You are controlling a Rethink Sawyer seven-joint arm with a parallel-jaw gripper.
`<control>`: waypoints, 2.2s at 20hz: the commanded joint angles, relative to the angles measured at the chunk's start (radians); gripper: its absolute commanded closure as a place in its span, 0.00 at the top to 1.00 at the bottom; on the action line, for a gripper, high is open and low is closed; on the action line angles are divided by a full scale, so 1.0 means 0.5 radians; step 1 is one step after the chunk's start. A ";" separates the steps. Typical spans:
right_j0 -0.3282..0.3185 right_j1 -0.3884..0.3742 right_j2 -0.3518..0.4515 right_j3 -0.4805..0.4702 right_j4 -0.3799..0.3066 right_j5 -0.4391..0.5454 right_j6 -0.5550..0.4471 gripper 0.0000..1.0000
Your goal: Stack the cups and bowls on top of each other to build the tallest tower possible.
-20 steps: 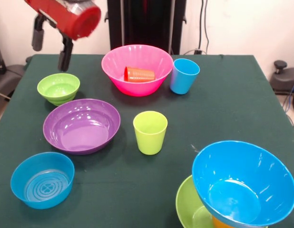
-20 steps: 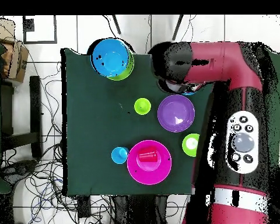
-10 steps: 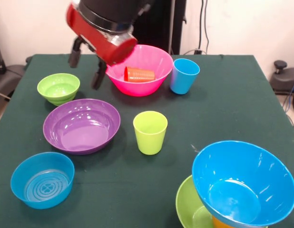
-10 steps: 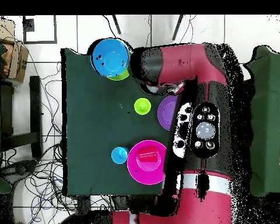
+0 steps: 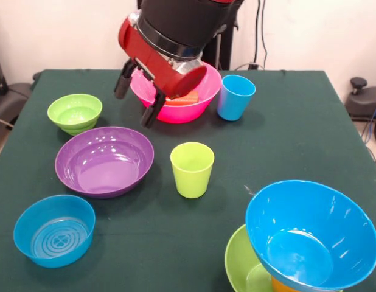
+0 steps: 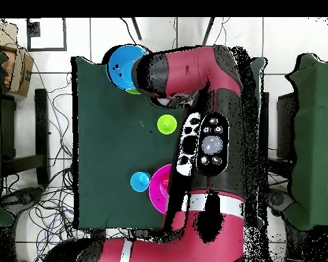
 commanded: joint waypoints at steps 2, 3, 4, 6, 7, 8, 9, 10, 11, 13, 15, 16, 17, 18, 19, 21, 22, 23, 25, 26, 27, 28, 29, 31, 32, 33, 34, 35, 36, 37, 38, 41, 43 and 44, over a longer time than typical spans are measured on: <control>0.042 0.069 -0.056 -0.066 0.087 0.098 0.377 1.00; 0.042 0.072 -0.066 -0.073 0.097 0.099 0.370 1.00; 0.039 0.074 -0.071 -0.085 0.107 0.106 0.359 1.00; -0.059 0.088 -0.113 0.092 0.101 -0.114 0.334 1.00; -0.054 0.088 -0.123 0.105 0.110 -0.124 0.337 1.00; -0.043 0.090 -0.133 0.102 0.120 -0.116 0.345 1.00; -0.033 0.091 -0.143 0.099 0.131 -0.109 0.352 1.00; -0.020 0.097 -0.158 0.091 0.141 -0.097 0.367 1.00; -0.003 0.104 -0.172 0.089 0.148 -0.093 0.382 1.00; -0.028 0.188 -0.194 -0.028 0.144 -0.052 0.368 1.00; -0.016 0.224 -0.220 -0.091 0.168 -0.006 0.408 1.00; -0.003 0.232 -0.233 -0.104 0.188 0.002 0.446 1.00; 0.005 0.238 -0.244 -0.103 0.202 -0.007 0.463 1.00; 0.014 0.237 -0.256 -0.081 0.217 -0.043 0.497 1.00; 0.021 0.240 -0.267 -0.071 0.228 -0.064 0.510 1.00; 0.038 0.235 -0.280 -0.011 0.266 -0.130 0.567 1.00; 0.028 0.227 -0.269 0.028 0.311 -0.177 0.588 1.00; 0.022 0.223 -0.264 0.054 0.345 -0.212 0.593 1.00; -0.021 0.196 -0.205 0.148 0.455 -0.338 0.563 1.00; -0.062 0.164 -0.147 0.215 0.514 -0.433 0.478 1.00; -0.075 0.150 -0.126 0.245 0.542 -0.478 0.423 1.00; -0.104 0.116 -0.084 0.303 0.592 -0.540 0.335 1.00; -0.110 0.105 -0.077 0.321 0.625 -0.553 0.303 1.00; -0.116 0.074 -0.063 0.347 0.696 -0.532 0.216 1.00; -0.121 0.061 -0.057 0.347 0.731 -0.501 0.172 1.00; -0.117 0.054 -0.062 0.343 0.753 -0.483 0.149 1.00; -0.123 0.045 -0.053 0.335 0.785 -0.454 0.108 1.00; -0.123 0.037 -0.053 0.335 0.806 -0.444 0.086 1.00; -0.127 0.022 -0.045 0.345 0.833 -0.442 0.061 1.00; -0.127 0.014 -0.046 0.352 0.852 -0.440 0.053 1.00; -0.138 -0.001 -0.039 0.376 0.875 -0.450 0.045 1.00; -0.147 -0.030 -0.037 0.408 0.920 -0.452 0.009 1.00; -0.171 -0.062 0.001 0.451 0.971 -0.480 -0.037 1.00; -0.197 -0.095 0.042 0.497 1.014 -0.515 -0.079 1.00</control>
